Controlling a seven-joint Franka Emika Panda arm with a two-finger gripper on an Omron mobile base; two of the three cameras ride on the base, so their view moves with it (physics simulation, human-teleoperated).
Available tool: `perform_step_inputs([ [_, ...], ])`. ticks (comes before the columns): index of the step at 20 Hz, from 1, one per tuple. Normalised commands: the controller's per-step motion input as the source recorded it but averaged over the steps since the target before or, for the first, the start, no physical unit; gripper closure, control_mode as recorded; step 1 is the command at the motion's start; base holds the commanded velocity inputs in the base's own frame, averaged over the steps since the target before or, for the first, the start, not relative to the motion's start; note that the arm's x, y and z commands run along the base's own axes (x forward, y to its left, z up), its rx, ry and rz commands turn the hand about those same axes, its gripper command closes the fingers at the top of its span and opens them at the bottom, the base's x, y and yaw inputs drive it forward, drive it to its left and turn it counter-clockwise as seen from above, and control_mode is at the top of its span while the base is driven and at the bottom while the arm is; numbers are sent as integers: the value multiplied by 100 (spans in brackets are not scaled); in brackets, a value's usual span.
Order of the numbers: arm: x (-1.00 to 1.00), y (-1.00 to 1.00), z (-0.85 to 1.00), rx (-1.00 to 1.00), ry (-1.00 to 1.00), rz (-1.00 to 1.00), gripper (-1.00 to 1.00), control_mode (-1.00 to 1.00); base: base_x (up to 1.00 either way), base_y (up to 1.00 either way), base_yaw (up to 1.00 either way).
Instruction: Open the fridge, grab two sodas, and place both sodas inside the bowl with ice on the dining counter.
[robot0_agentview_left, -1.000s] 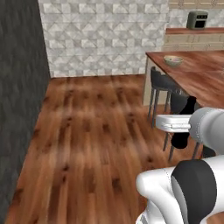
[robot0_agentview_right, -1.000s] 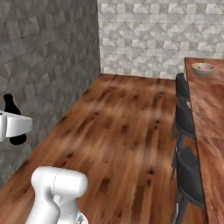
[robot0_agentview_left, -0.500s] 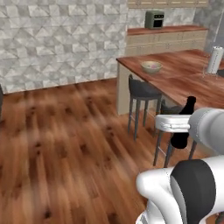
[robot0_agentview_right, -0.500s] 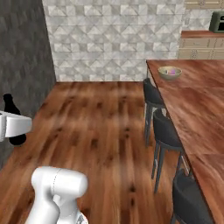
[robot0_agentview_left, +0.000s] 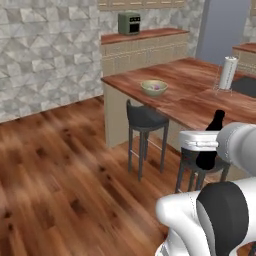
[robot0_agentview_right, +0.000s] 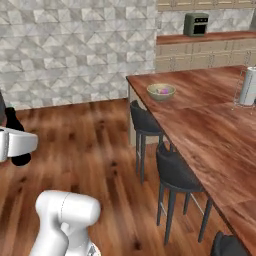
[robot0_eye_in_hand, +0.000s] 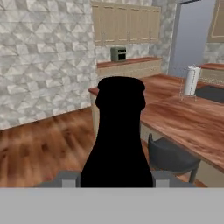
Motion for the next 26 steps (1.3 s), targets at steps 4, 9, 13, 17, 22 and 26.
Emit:
perform_step_inputs([
  [4, 0, 0, 0, 0, 0, 0, 100, 100, 97, 76, -41],
  [9, 0, 0, 0, 0, 0, 0, 100, 100, 99, 77, -41],
  [13, 0, 0, 0, 0, 0, 0, 100, 100, 100, 77, -41],
  [17, 0, 0, 0, 0, 0, 0, 100, 100, 99, 78, -40],
  [22, 0, 0, 0, 0, 0, 0, 100, 100, 95, 70, -45],
  [26, 0, 0, 0, 0, 0, 0, 100, 100, 89, 64, -47],
])
